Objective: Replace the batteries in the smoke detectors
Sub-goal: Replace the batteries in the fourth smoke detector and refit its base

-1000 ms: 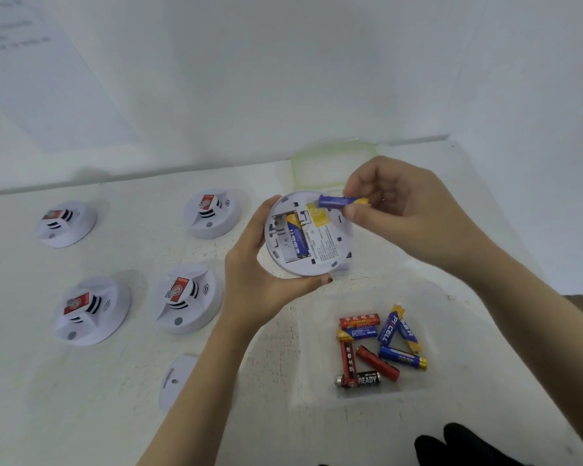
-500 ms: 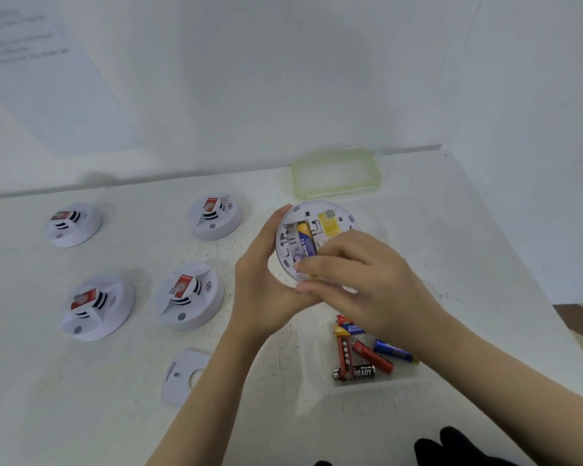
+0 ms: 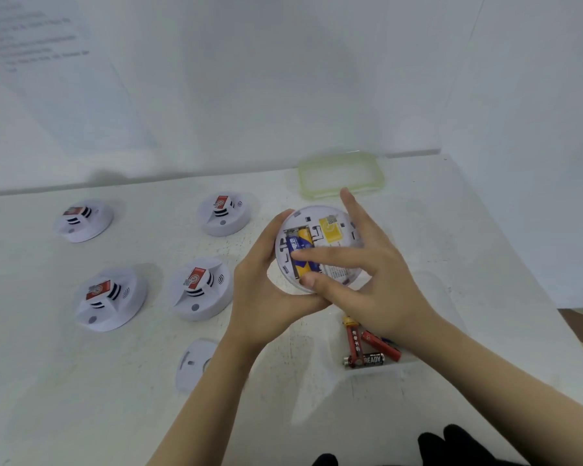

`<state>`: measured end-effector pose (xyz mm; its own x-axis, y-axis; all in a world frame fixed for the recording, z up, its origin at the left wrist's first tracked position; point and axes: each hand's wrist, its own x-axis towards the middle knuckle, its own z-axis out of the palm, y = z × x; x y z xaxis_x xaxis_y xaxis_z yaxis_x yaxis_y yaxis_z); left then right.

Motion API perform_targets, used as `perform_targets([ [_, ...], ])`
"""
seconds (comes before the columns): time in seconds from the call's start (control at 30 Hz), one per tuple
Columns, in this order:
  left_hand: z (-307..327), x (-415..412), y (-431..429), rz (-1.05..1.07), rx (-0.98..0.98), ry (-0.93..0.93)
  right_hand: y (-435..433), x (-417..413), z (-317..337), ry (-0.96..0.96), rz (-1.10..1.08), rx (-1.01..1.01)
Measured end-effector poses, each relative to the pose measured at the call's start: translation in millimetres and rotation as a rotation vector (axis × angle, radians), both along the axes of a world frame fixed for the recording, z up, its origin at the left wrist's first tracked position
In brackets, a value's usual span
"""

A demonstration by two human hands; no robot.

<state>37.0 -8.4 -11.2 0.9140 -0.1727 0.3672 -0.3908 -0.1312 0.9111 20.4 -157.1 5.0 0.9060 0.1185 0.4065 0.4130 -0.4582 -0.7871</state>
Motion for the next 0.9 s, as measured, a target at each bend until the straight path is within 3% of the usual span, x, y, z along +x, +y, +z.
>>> perform_targets([
  [0.2,7.2,-10.2,19.3,-0.013,-0.004,0.033,22.2,-4.8,6.7,0.156,0.008,0.173],
  [0.53,14.9,-15.1,61.1,-0.033,0.035,0.034,74.3,-15.5,4.8,0.078,-0.054,0.325],
  [0.9,6.8,-10.2,122.5,-0.036,0.060,0.094,127.1,-15.5,-0.1,0.101,-0.036,0.209],
])
